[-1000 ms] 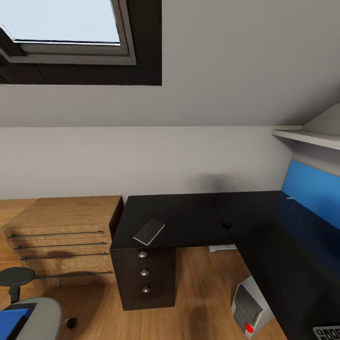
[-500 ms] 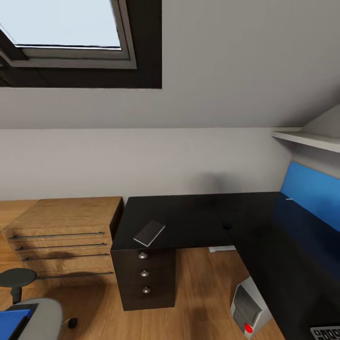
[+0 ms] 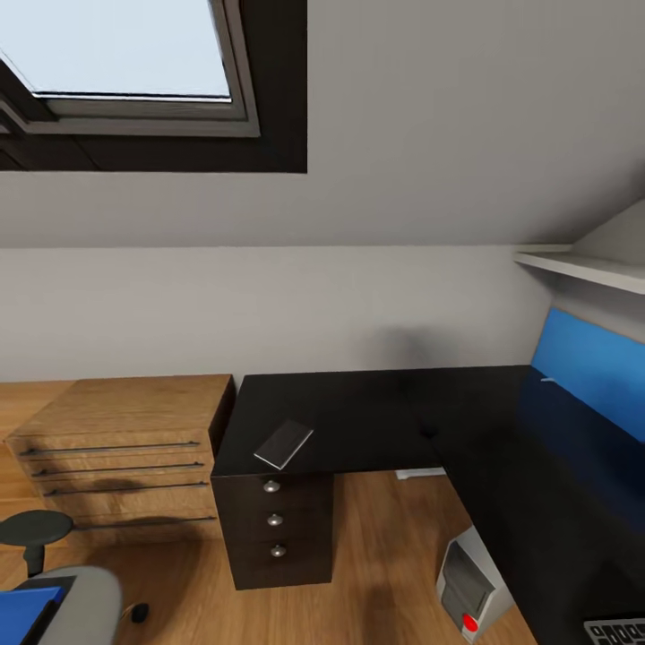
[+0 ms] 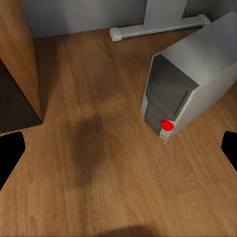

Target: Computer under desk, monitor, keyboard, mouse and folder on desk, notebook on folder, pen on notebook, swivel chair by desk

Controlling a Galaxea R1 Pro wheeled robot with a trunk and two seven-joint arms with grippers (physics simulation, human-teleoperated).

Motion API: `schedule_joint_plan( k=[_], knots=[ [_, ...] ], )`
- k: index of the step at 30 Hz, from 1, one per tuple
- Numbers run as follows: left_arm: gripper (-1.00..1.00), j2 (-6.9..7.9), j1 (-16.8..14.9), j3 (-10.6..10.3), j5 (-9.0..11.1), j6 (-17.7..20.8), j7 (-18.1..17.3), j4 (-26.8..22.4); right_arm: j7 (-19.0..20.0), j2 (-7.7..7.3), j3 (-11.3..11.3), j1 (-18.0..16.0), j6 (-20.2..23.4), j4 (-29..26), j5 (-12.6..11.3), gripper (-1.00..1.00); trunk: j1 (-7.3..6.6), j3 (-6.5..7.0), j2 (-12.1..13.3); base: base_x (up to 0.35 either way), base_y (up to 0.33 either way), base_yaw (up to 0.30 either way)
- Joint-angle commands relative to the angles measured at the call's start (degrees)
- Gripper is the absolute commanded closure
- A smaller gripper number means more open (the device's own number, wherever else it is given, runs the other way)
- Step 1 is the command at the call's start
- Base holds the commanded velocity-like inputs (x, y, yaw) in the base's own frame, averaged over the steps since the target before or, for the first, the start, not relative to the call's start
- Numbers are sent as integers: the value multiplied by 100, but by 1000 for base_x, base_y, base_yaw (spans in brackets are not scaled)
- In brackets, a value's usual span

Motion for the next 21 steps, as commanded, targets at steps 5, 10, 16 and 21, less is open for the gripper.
schedule_joint_plan(
  k=[5, 10, 16, 21],
  knots=[
    [-100, -1, -4, 14, -5, -16, 12, 2, -14, -5, 34, -5, -16, 3, -39, -100, -109, 80, 194, 0, 0, 0],
    [-100, 4, -4, 21, -3, -16, 12, 4, -14, -6, 31, -5, -16, 10, -39, -100, -218, 170, 394, 0, 0, 0],
    [-100, 3, -4, 15, -2, -16, 12, 7, -14, -14, 28, -5, -16, 12, -47, -100, -240, 188, 434, 0, 0, 0],
    [-100, 7, -4, 19, -2, -16, 12, 10, -14, -12, 27, -5, -16, 12, -47, -100, -240, 188, 434, 0, 0, 0]
  ],
)
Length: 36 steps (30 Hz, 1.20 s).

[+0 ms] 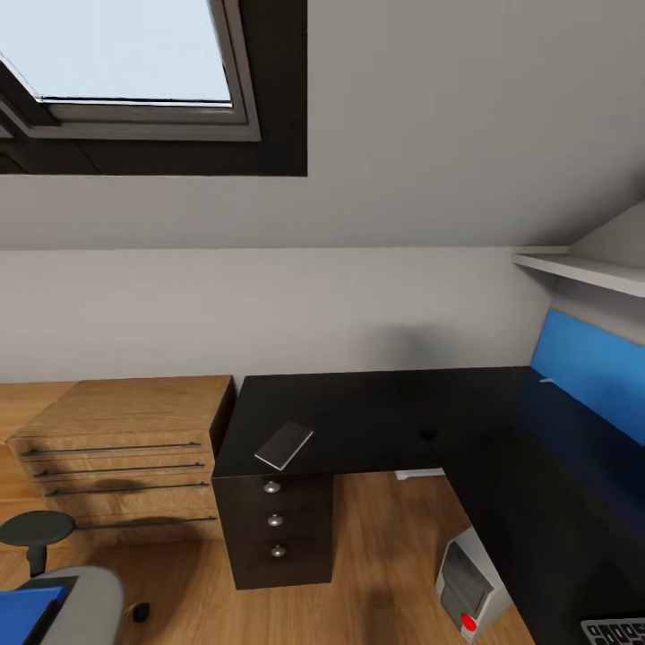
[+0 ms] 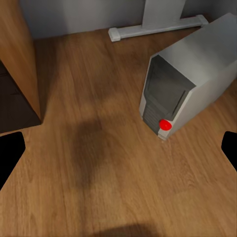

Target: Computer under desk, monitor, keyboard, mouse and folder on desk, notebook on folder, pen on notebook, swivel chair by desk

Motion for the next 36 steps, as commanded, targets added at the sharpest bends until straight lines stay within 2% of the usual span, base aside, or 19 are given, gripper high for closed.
schedule_joint_plan(
  k=[1, 10, 13, 16, 17, 18, 21, 22, 23, 24, 25, 26, 29, 30, 32, 34, 36],
  knots=[
    [-100, -2, -4, 17, -9, -16, 12, 3, -13, -2, 42, -5, -16, 3, -32, -100, 2, -11, -10, 266, 0, 0],
    [-100, -4, -4, 17, -9, -16, 12, 2, -24, 14, -15, -5, 4, -62, -106, -100, 2, -11, -10, 277, 0, 0],
    [-100, -2, -4, 18, -9, -16, 12, 1, -28, 30, -27, -9, 164, -195, -128, -100, 2, -11, -10, 101, 0, 0],
    [-100, -2, -4, 18, -9, -16, 12, 2, -36, 37, -30, -17, 685, -586, -116, -100, 2, -11, -10, 41, 0, 0],
    [-100, -2, -4, 18, -9, -16, 12, 2, -39, 38, -29, -18, 892, -738, -109, -100, 2, -11, -10, 26, 0, 0],
    [-100, -2, -4, 18, -9, -16, 12, 3, -42, 31, -28, -20, 1386, -1091, -100, -100, 2, -11, -10, 17, 0, 0],
    [-100, -2, -4, 18, -9, -16, 12, 2, -41, 3, -30, -21, 2273, -1749, -88, -100, 2, -11, -10, 10, 0, 0],
    [-100, -2, -4, 18, -9, -16, 12, 2, -44, -41, -37, -22, 2933, -2264, -83, -100, 2, -11, -10, 5, 0, 0],
    [-100, -2, -4, 18, -9, -16, 12, 2, -43, -73, -40, -22, 3281, -2531, -83, -100, 2, -11, -10, 4, 0, 0],
    [-100, -2, -4, 18, -9, -16, 12, 2, -42, -156, -45, -22, 3984, -3069, -83, -100, 2, -11, -10, 3, 0, 0],
    [-100, -2, -4, 18, -9, -16, 12, 3, -41, -205, -48, -22, 4324, -3333, -83, -100, 2, -11, -10, 2, 0, 0],
    [-100, -2, -4, 18, -9, -16, 12, 3, -37, -311, -58, -22, 4956, -3854, -88, -100, 2, -11, -10, 1, 0, 0],
    [-100, -3, -4, 18, -9, -16, 12, 2, -40, -468, -107, -26, 5691, -4600, -100, -100, 2, -11, -10, 0, 0, 0],
    [-100, -6, -4, 16, -9, -16, 12, 2, -55, -550, -166, -28, 6034, -5049, -103, -100, 2, -11, -10, 0, 0, 0],
    [-100, -8, -4, 16, -9, -16, 12, 2, -89, -606, -248, -32, 6310, -5455, -105, -100, 2, -11, -10, 0, 0, 0],
    [-100, -9, -4, 17, -9, -17, 12, 3, -231, -665, -424, -59, 6885, -6185, -108, -100, 2, -11, -10, 0, 0, 0],
    [-100, -10, -4, 17, -9, -18, 12, 1, -313, -679, -493, -114, 7187, -6470, -108, -100, 2, -11, -10, 0, 0, 0]
  ],
)
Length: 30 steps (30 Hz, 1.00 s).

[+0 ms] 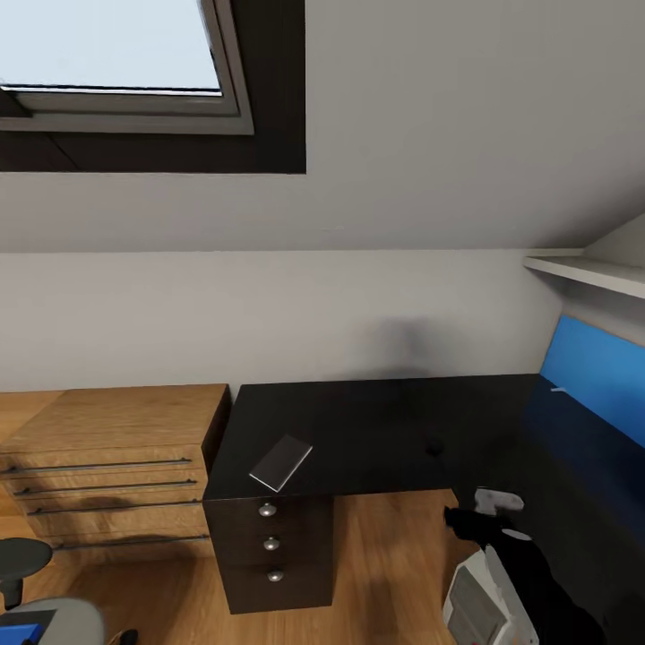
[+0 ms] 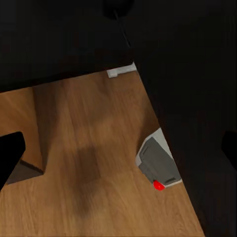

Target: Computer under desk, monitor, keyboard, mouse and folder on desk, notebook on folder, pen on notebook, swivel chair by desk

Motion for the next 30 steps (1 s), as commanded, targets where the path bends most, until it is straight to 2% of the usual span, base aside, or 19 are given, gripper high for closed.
schedule_joint_plan(
  k=[1, 3, 5, 6, 7, 8, 9, 11, 15, 20, 22, 28, 30],
  knots=[
    [-100, 0, -4, 14, -10, -15, 13, 2, -121, -12, -59, -107, 297, -200, -64, -100, 3, -12, -10, 0, 0, 0],
    [-100, -2, -4, 15, -4, -19, 13, 2, -242, -18, -237, -523, 684, -186, -59, -100, 3, -12, -10, 0, 0, 0],
    [-100, -3, -4, 19, -3, -21, 13, 3, -273, -22, -294, -826, 672, 263, -56, -100, 3, -12, -10, 0, 0, 0],
    [-100, -3, -4, 21, -2, -22, 13, 3, -283, -30, -315, -1089, 455, 759, -44, -100, 3, -12, -10, 0, 0, 0],
    [-100, -5, -4, 22, -2, -22, 13, 3, -289, -85, -334, -1612, -156, 1725, -24, -100, 3, -12, -10, 0, 0, 0],
    [-100, -6, -4, 22, -2, -22, 13, 3, -290, -121, -338, -1796, -393, 2072, -20, -100, 3, -12, -10, 0, 0, 0],
    [-100, -7, -4, 23, -1, -22, 13, 3, -274, -243, -345, -2281, -1024, 3036, -18, -100, 3, -12, -10, 0, 0, 0],
    [-100, -6, -4, 23, -1, -22, 13, 3, -227, -340, -342, -2637, -1688, 3865, -15, -100, 3, -12, -10, 10, 0, 0],
    [-100, -15, -4, 22, -1, -22, 13, 3, -189, -393, -320, -2833, -2437, 4357, 3, -100, 3, -12, -10, 157, 0, 0],
    [-100, -21, -4, 23, -1, -21, 13, 2, -183, -416, -325, -2879, -2622, 4467, 8, -100, 3, -12, -10, 267, -8, 0],
    [-100, -21, -4, 23, -1, -22, 13, 3, -190, -416, -325, -2882, -2556, 4475, 11, -100, 3, -12, -10, 187, -99, 0],
    [-100, -21, -4, 23, -1, -22, 13, 3, -194, -487, -348, -2884, -1657, 4457, -12, -100, 3, -12, -10, 132, -92, 0],
    [-100, -21, -4, 23, -1, -21, 13, 3, -198, -509, -350, -2884, -1485, 4453, -16, -100, 3, -12, -10, 45, -21, 0]
  ],
)
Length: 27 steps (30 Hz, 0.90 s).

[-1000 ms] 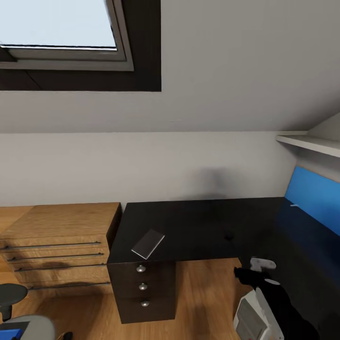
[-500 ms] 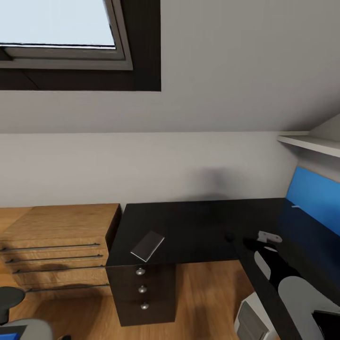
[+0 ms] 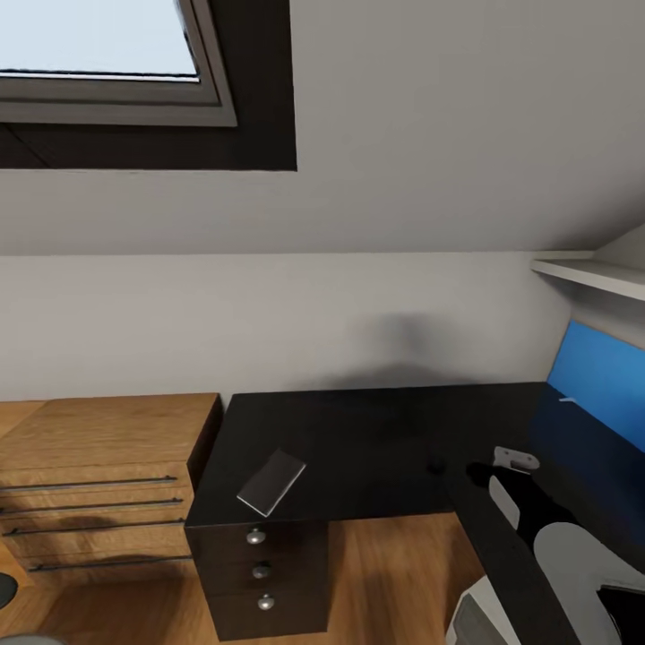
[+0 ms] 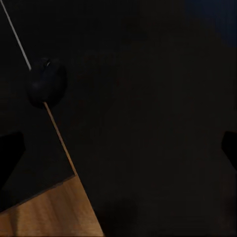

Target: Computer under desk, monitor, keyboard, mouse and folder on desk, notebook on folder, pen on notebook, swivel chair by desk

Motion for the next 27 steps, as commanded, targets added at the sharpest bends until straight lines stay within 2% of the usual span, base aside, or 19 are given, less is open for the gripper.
schedule_joint_plan(
  k=[1, 5, 11, 17, 27],
  knots=[
    [-100, -3, -4, 15, -12, -16, 13, 2, -26, -10, 5, -3, 64, -13, -63, -100, 3, -11, -10, 32, -15, 0],
    [-100, -3, -4, 15, -12, -17, 13, 2, -12, -85, 3, -3, 187, -15, -76, -100, 3, -11, -10, 13, -6, 0],
    [-100, -3, -4, 15, -12, -17, 13, 2, 117, -103, 23, -3, 195, -16, -62, -100, 3, -11, -10, 36, -1, 0],
    [-100, -3, -4, 15, -12, -17, 13, 2, 564, -104, 39, -3, 202, -12, -41, -100, 3, -11, -10, 253, 0, 0],
    [-100, -3, -4, 15, -12, -13, 13, 2, 706, -101, 70, -3, 196, -8, -31, -100, 3, -11, -10, 302, 0, 0]
  ],
)
